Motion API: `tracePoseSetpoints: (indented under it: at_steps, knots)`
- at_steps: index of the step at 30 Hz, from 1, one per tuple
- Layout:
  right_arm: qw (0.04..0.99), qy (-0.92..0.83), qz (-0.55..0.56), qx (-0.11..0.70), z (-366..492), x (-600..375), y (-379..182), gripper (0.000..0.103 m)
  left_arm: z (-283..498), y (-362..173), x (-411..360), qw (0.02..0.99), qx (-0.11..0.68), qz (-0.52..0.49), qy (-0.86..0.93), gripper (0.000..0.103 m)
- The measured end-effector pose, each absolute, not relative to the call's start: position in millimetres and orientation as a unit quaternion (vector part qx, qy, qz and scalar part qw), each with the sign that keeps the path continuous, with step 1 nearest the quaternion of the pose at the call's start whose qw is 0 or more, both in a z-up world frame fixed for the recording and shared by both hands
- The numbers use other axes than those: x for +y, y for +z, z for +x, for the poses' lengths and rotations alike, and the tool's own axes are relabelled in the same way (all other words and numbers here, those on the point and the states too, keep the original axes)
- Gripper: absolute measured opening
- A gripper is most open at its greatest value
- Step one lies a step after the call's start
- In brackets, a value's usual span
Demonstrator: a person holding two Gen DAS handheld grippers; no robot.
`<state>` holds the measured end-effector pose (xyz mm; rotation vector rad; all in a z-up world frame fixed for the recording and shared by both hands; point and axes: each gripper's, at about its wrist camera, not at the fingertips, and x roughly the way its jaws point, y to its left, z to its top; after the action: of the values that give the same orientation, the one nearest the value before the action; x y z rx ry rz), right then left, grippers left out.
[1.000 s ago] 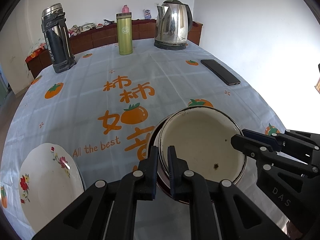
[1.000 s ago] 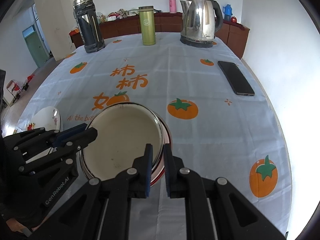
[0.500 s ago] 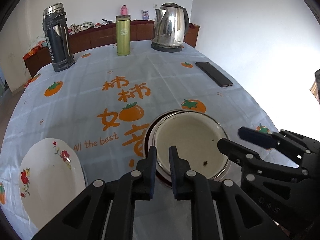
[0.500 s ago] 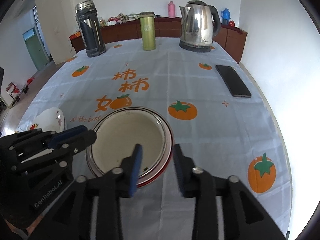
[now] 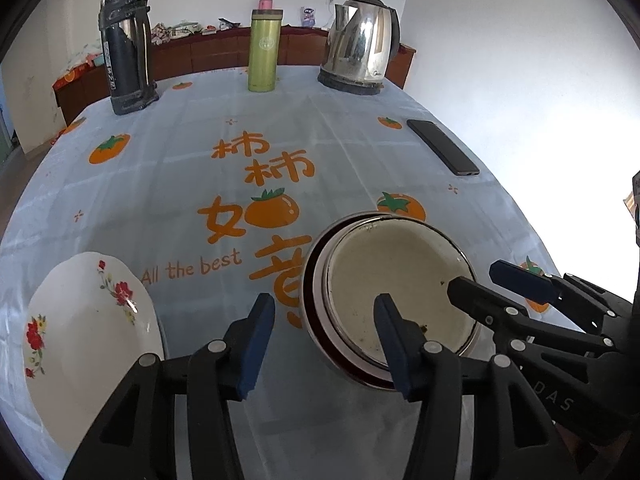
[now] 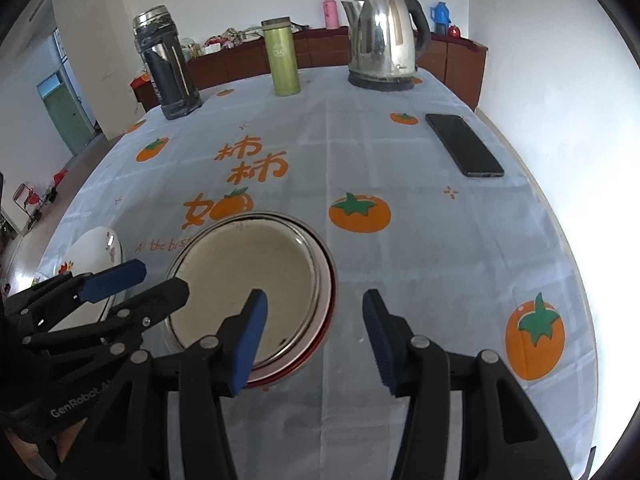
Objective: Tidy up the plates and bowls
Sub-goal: 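Regrip the stacked bowls' rim with both tools, then lift the stacked bowls with both tools and carry them toward the plate stack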
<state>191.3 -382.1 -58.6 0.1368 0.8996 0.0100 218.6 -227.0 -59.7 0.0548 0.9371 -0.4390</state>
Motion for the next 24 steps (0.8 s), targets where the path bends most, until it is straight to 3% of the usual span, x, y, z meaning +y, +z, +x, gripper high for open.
tracePoseSetpoints:
  at_steps: [8,15,24]
  knots:
    - [0.893,0.008,0.073,0.444,196.0,-384.8,-66.3,0.049,225.1,-71.4,-227.6,0.859,0.466,0.022,-0.209,0.054]
    - [0.886,0.022,0.089,0.455,200.9,-387.1,-79.9,0.030,226.4,-76.5,-229.9,0.856,0.471,0.025,-0.214,0.054]
    - [0.885,0.022,0.083,0.457,205.9,-384.2,-80.3,0.026,229.3,-84.8,-235.9,0.847,0.483,0.017,-0.221,0.052]
